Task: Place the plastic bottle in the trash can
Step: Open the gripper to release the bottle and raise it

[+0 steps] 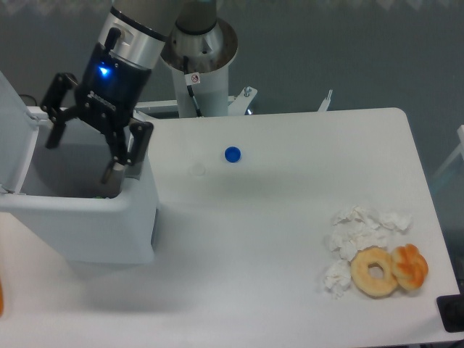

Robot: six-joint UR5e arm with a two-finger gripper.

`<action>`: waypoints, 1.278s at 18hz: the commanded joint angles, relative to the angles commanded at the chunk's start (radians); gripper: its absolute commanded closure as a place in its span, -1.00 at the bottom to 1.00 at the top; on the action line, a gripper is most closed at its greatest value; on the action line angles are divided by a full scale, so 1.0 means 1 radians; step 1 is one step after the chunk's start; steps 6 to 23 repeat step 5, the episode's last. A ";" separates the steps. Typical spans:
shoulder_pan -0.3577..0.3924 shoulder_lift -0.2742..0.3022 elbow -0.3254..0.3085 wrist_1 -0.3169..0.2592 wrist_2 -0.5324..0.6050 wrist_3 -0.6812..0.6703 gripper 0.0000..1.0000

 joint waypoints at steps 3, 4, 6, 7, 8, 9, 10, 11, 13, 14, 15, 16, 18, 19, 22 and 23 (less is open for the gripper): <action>0.032 -0.006 -0.002 -0.006 0.044 0.094 -1.00; 0.037 -0.006 -0.003 -0.006 0.066 0.112 -1.00; 0.038 -0.003 -0.003 -0.008 0.077 0.115 -1.00; 0.038 -0.003 -0.003 -0.008 0.077 0.115 -1.00; 0.038 -0.003 -0.003 -0.008 0.077 0.115 -1.00; 0.038 -0.003 -0.003 -0.008 0.077 0.115 -1.00; 0.038 -0.003 -0.003 -0.008 0.077 0.115 -1.00; 0.038 -0.003 -0.003 -0.008 0.077 0.115 -1.00; 0.038 -0.003 -0.003 -0.008 0.077 0.115 -1.00; 0.038 -0.003 -0.003 -0.008 0.077 0.115 -1.00; 0.038 -0.003 -0.003 -0.008 0.077 0.115 -1.00; 0.038 -0.003 -0.003 -0.008 0.077 0.115 -1.00; 0.038 -0.003 -0.003 -0.008 0.077 0.115 -1.00; 0.038 -0.003 -0.003 -0.008 0.077 0.115 -1.00; 0.038 -0.003 -0.003 -0.008 0.077 0.115 -1.00; 0.038 -0.003 -0.003 -0.008 0.077 0.115 -1.00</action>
